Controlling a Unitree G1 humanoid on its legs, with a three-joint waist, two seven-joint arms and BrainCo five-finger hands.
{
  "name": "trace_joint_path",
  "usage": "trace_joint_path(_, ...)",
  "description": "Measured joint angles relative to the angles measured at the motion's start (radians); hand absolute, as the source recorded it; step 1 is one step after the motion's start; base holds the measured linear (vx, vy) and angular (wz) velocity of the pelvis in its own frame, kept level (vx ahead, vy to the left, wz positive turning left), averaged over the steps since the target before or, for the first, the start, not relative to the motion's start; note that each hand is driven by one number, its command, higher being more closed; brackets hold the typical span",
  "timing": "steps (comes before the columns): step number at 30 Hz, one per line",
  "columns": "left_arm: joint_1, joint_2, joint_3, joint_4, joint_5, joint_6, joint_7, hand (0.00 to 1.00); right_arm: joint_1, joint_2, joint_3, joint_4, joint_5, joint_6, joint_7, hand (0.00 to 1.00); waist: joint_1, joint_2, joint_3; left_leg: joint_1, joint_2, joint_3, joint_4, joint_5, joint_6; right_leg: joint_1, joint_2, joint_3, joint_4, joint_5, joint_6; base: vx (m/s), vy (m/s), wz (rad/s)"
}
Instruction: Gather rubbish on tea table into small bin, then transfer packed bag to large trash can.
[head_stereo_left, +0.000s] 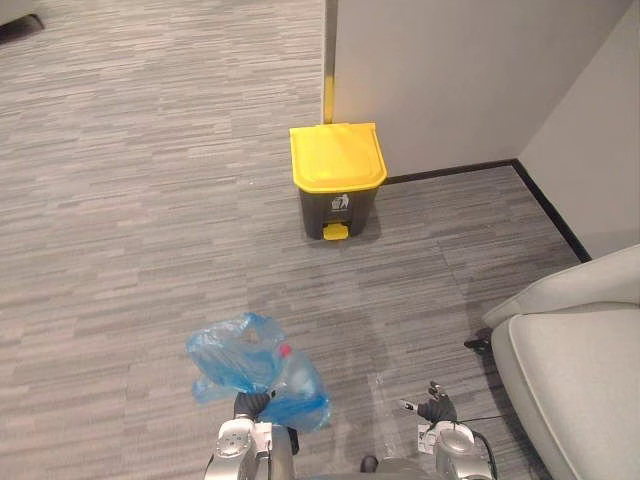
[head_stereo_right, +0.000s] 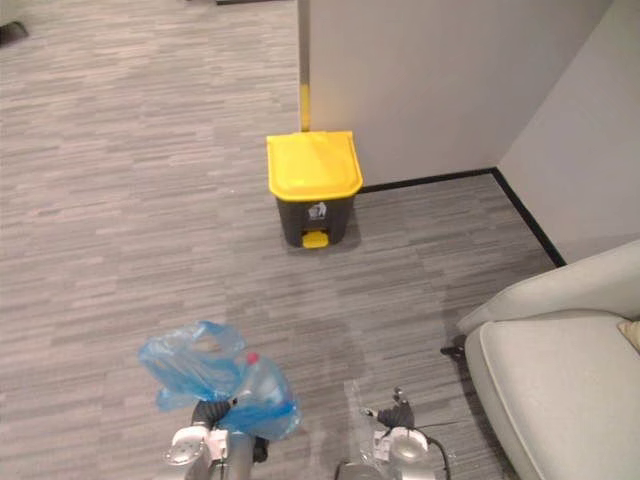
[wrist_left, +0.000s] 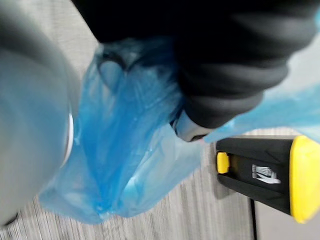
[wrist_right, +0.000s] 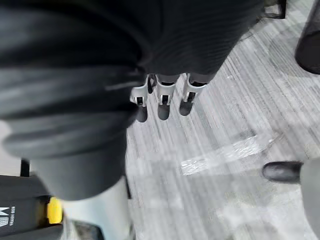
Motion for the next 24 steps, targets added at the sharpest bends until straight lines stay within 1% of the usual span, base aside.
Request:
trace_joint_path(1,0.013,-0.001,-0.013,0.001,0.0,0.001,0.0,1.0,0.006,0.003,0.002,0.001,-0.001,0.0,0.002,0.0,-0.006,0.002,0.0,0.042,-0.01,0.018,0.002,-0.037,0.009,-0.044,-0.02,0.01,0.14,0.02,0.035,0.43,0.262,-0.52)
trace_joint_path(2,0.019,-0.001,-0.029,-0.001,0.0,0.001,0.0,1.0,0.009,0.004,0.011,0.002,-0.001,0.0,0.004,0.0,-0.012,0.007,0.002,0.096,-0.017,0.031,-0.001,-0.075,0.018,-0.119,-0.04,0.021,0.332,0.062,0.089,0.43,0.245,-0.37)
trace_joint_path(3,0.022,0.001,-0.029,-0.001,0.0,0.001,0.0,1.0,0.009,0.005,0.014,0.002,-0.001,0.0,0.006,0.0,-0.012,0.01,0.003,0.12,-0.018,0.034,-0.002,-0.094,0.02,-0.155,-0.043,0.023,0.417,0.061,0.091,0.48,0.209,-0.29)
trace_joint_path(4,0.028,0.006,-0.028,-0.001,-0.001,0.001,0.003,1.0,0.007,0.009,0.014,-0.006,-0.001,0.001,0.014,0.0,-0.019,0.015,0.004,0.182,-0.021,0.04,-0.014,-0.128,0.021,-0.249,-0.047,-0.011,0.566,0.03,0.049,0.4,0.132,-0.09)
trace_joint_path(5,0.029,0.013,-0.028,-0.001,-0.001,0.001,0.005,1.0,0.007,0.007,0.014,-0.015,-0.002,-0.002,0.013,0.0,-0.033,0.022,0.006,0.217,-0.021,0.038,-0.034,-0.138,0.02,-0.293,-0.043,-0.043,0.593,0.011,0.03,0.4,0.102,0.02)
trace_joint_path(6,0.029,0.017,-0.028,0.0,-0.001,0.001,0.006,1.0,0.003,0.007,0.015,-0.014,-0.002,-0.002,0.012,0.0,-0.039,0.022,0.007,0.233,-0.021,0.036,-0.045,-0.138,0.021,-0.311,-0.037,-0.058,0.592,0.0,0.024,0.33,0.028,0.17)
trace_joint_path(7,0.028,0.025,-0.027,0.0,-0.001,0.001,0.009,1.0,0.001,0.005,0.016,-0.014,-0.002,-0.003,0.013,0.0,-0.047,0.024,0.007,0.287,-0.014,0.035,-0.081,-0.138,0.021,-0.359,-0.01,-0.093,0.547,-0.024,0.003,0.43,-0.007,0.14)
trace_joint_path(8,0.025,0.028,-0.027,0.001,-0.001,0.001,0.012,1.0,-0.001,0.002,0.018,-0.014,-0.002,-0.003,0.013,0.0,-0.048,0.028,0.009,0.313,-0.007,0.035,-0.097,-0.138,0.02,-0.38,0.009,-0.112,0.496,-0.031,-0.009,0.44,-0.027,0.16)
trace_joint_path(9,0.019,0.033,-0.027,0.006,-0.001,0.001,0.014,1.0,-0.002,-0.003,0.024,-0.014,-0.002,-0.006,0.013,0.0,-0.048,0.03,0.01,0.339,0.002,0.032,-0.113,-0.138,0.02,-0.406,0.035,-0.135,0.392,-0.024,-0.017,0.45,-0.073,0.23)
trace_joint_path(10,0.011,0.04,-0.027,0.017,-0.001,0.0,0.014,1.0,-0.001,-0.005,0.024,-0.013,-0.002,-0.005,0.012,0.0,-0.049,0.027,0.007,0.363,0.005,0.021,-0.131,-0.138,0.017,-0.419,0.069,-0.138,0.239,0.013,-0.023,0.46,-0.094,0.4)
trace_joint_path(11,0.009,0.049,-0.027,0.024,-0.001,-0.001,0.014,1.0,0.003,-0.004,0.027,-0.006,-0.002,-0.004,0.012,0.0,-0.052,0.009,-0.002,0.381,-0.014,0.001,-0.144,-0.141,0.008,-0.41,0.087,-0.124,0.078,0.121,-0.042,0.55,-0.129,0.59)
trace_joint_path(12,-0.006,0.052,-0.025,0.05,0.001,-0.001,0.016,1.0,0.007,-0.014,0.023,0.012,0.008,-0.008,0.016,0.0,-0.062,0.004,-0.003,0.403,-0.018,-0.042,-0.146,-0.158,-0.02,-0.407,0.09,-0.107,0.069,0.208,-0.086,0.45,-0.099,0.49)
trace_joint_path(13,-0.006,0.035,-0.019,0.061,0.001,0.0,0.019,1.0,-0.01,-0.032,0.022,0.022,-0.001,-0.008,0.013,0.0,-0.055,0.043,-0.013,0.405,0.011,-0.062,-0.142,-0.151,-0.032,-0.404,0.105,-0.117,0.083,0.191,-0.092,0.44,-0.118,0.39)
trace_joint_path(14,-0.005,0.026,-0.018,0.059,0.001,-0.001,0.019,1.0,-0.012,-0.043,0.021,0.022,0.0,-0.007,0.013,0.0,-0.055,0.054,-0.023,0.396,0.019,-0.073,-0.116,-0.135,-0.057,-0.394,0.099,-0.134,0.081,0.148,-0.086,0.35,-0.109,0.24)
trace_joint_path(15,-0.009,0.015,-0.017,0.057,0.001,-0.001,0.02,1.0,-0.012,-0.047,0.013,0.021,0.0,-0.006,0.011,0.0,-0.059,0.067,-0.015,0.388,0.025,-0.076,-0.069,-0.131,-0.065,-0.371,0.098,-0.15,0.075,0.129,-0.09,0.45,-0.168,0.45)
trace_joint_path(16,-0.011,0.004,-0.012,0.054,0.001,-0.001,0.019,1.0,-0.002,-0.043,0.011,0.021,0.002,-0.004,0.011,0.0,-0.06,0.079,-0.009,0.351,0.049,-0.077,0.056,-0.12,-0.083,-0.321,0.099,-0.176,0.058,0.107,-0.094,0.43,-0.182,0.54)
trace_joint_path(17,-0.011,-0.008,-0.004,0.045,0.001,0.0,0.019,1.0,0.009,-0.041,0.013,0.014,0.006,-0.004,0.011,0.0,-0.062,0.08,-0.008,0.285,0.082,-0.075,0.252,-0.075,-0.097,-0.258,0.102,-0.19,0.027,0.093,-0.098,0.49,-0.195,0.48)
trace_joint_path(18,-0.004,-0.012,-0.004,0.032,0.001,-0.001,0.018,1.0,0.012,-0.034,0.023,0.009,0.01,-0.004,0.012,0.0,-0.056,0.072,-0.003,0.226,0.117,-0.073,0.389,-0.056,-0.098,-0.212,0.105,-0.193,-0.002,0.087,-0.105,0.42,-0.151,0.18)
trace_joint_path(19,0.003,-0.018,-0.006,0.017,0.0,-0.001,0.008,1.0,0.013,-0.029,0.03,-0.001,0.012,-0.004,0.011,0.0,-0.043,0.07,-0.002,0.173,0.158,-0.041,0.526,-0.075,-0.087,-0.157,0.11,-0.192,-0.03,0.081,-0.113,0.34,-0.089,-0.06)
trace_joint_path(20,0.008,-0.024,-0.006,0.007,-0.001,0.0,-0.001,1.0,0.013,-0.022,0.029,-0.018,0.012,-0.005,0.011,0.0,-0.039,0.059,-0.002,0.132,0.185,-0.009,0.585,-0.094,-0.07,-0.117,0.11,-0.192,-0.06,0.077,-0.111,0.3,-0.054,-0.15)
trace_joint_path(21,0.017,-0.029,-0.006,-0.001,-0.001,0.0,-0.005,1.0,0.01,-0.018,0.028,-0.019,0.013,-0.007,0.011,0.0,-0.038,0.048,-0.007,0.09,0.202,0.016,0.587,-0.11,-0.062,-0.09,0.108,-0.191,-0.09,0.075,-0.109,0.29,-0.021,-0.15)
trace_joint_path(22,0.015,-0.033,-0.006,-0.001,-0.001,0.0,-0.008,1.0,0.005,-0.014,0.018,-0.019,0.013,-0.007,0.012,0.0,-0.034,0.05,-0.01,0.06,0.216,0.048,0.534,-0.121,-0.058,-0.063,0.103,-0.191,-0.116,0.076,-0.107,0.32,0.021,-0.19)
trace_joint_path(23,0.017,-0.038,-0.006,0.0,-0.001,0.001,-0.009,1.0,0.004,-0.007,0.0,-0.018,0.014,-0.005,0.011,0.0,-0.031,0.044,-0.009,0.047,0.221,0.077,0.417,-0.122,-0.054,-0.044,0.096,-0.192,-0.132,0.079,-0.102,0.21,0.037,-0.2)
trace_joint_path(24,0.017,-0.04,-0.006,0.0,-0.001,0.001,-0.01,1.0,0.005,-0.005,-0.01,-0.016,0.014,-0.004,0.011,0.0,-0.03,0.044,-0.009,0.045,0.217,0.091,0.33,-0.121,-0.052,-0.032,0.091,-0.191,-0.143,0.078,-0.094,0.29,0.129,-0.18)
